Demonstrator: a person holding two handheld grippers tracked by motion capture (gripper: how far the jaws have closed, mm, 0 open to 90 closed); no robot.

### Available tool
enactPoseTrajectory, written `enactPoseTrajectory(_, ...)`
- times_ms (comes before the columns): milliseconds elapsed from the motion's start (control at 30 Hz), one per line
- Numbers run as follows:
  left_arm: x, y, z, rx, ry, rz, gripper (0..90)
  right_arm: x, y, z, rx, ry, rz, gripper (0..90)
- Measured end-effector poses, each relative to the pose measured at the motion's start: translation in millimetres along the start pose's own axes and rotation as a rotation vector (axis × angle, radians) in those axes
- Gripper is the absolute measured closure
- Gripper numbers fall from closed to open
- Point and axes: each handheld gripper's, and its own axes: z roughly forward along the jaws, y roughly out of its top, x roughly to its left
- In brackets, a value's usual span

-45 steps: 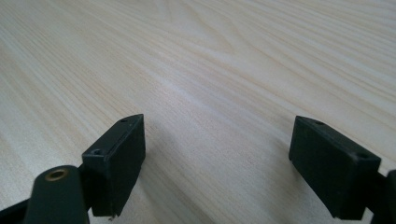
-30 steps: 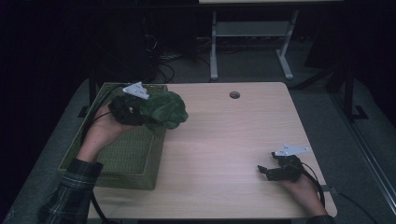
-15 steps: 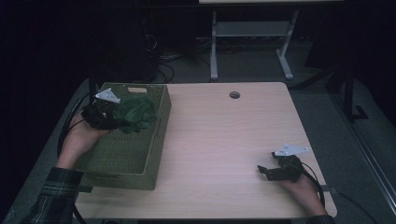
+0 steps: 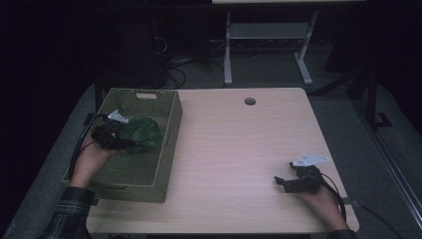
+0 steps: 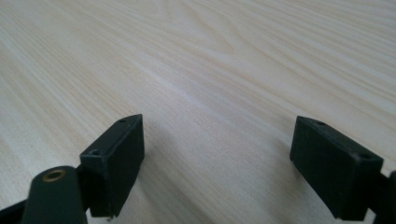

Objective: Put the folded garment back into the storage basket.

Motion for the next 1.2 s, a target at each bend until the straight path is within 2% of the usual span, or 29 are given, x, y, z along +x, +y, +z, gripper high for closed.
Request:
enactPoseTrajectory(233, -2.2, -11.0, 29.0, 0.050, -0.029, -0.015, 74.3, 0.0, 0.0, 0.0, 0.000, 0.000, 0.000, 17.6)
enactPoseTrajectory(467, -3.8, -15.1, 40.4, 0.064, -0.054, -0.018, 68.2, 0.1, 0.0, 0.0, 0.000, 0.000, 0.000, 17.6)
enactPoseTrajectory(767, -4.6, -16.4, 41.3, 0.045, -0.057, -0.005, 41.8, 0.2, 0.0, 0.0, 0.001, 0.000, 0.003, 17.7)
enactPoseTrajectory(933, -3.0, -17.9, 36.4, 0.019, -0.057, -0.017, 26.6, 0.0, 0.0, 0.0, 0.000, 0.000, 0.000, 17.6)
enactPoseTrajectory(1033, -2.8, -19.4, 30.4, -0.001, -0.063, -0.023, 20.8, 0.2, 0.0, 0.0, 0.001, 0.000, 0.002, 17.6)
enactPoseTrajectory(1200, -1.1, -19.9, 15.1, -0.040, -0.071, -0.023, 16.8, 0.1, 0.0, 0.0, 0.001, 0.000, 0.001, 17.6)
